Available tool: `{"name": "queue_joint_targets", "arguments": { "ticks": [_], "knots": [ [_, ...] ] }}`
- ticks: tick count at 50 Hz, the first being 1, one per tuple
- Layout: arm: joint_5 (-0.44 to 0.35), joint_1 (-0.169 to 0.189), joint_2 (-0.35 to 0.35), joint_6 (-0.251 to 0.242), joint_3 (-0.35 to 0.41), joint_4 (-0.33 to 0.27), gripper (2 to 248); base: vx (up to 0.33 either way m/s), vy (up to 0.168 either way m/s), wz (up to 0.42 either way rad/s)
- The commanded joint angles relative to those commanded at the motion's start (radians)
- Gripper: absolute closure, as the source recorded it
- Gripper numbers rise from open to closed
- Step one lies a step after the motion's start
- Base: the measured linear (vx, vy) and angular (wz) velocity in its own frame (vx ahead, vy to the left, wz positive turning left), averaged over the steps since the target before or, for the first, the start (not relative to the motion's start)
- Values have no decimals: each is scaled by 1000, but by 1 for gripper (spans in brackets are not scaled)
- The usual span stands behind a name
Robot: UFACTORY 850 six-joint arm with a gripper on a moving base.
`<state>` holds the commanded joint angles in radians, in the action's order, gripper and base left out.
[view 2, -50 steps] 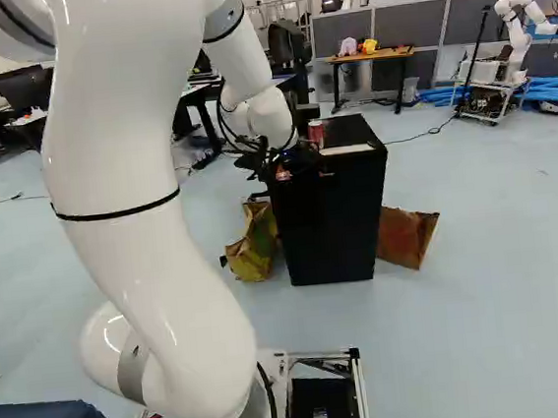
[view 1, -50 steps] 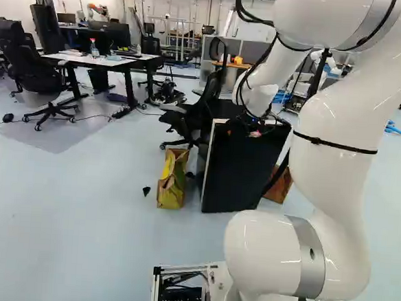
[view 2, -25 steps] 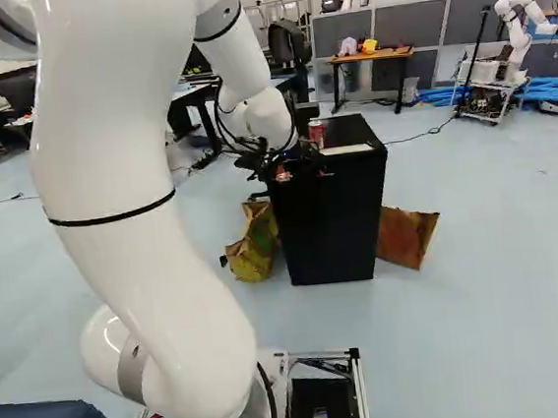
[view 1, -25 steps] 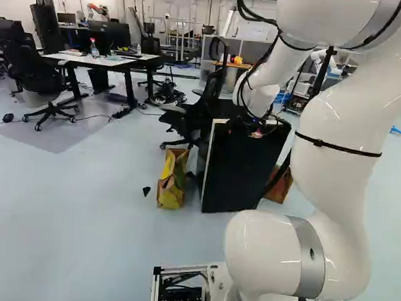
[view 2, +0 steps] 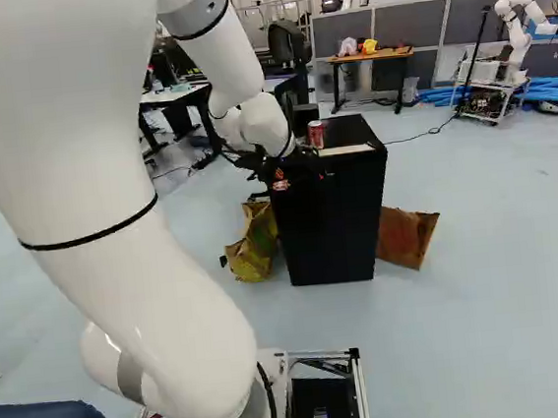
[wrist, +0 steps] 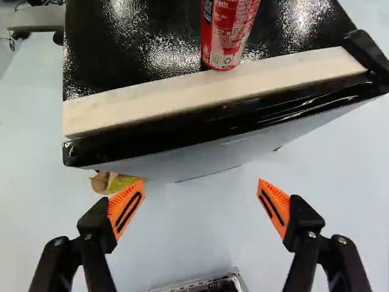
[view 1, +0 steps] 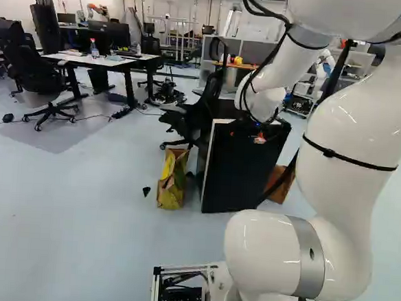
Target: Grab a drink from the fridge
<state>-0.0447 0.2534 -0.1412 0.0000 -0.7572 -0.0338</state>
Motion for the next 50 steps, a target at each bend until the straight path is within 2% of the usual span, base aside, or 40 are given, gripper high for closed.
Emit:
{"name": "queue_joint_targets", "arguments": {
  "ticks": [22, 34, 50],
  "knots": [
    [-226, 16, 87, 0, 94, 0, 3, 0, 0, 0],
    [-352, 17, 87, 0, 96, 0, 3, 0, 0, 0],
    [-517, 17, 53, 0, 94, 0, 3, 0, 0, 0]
  ]
}}
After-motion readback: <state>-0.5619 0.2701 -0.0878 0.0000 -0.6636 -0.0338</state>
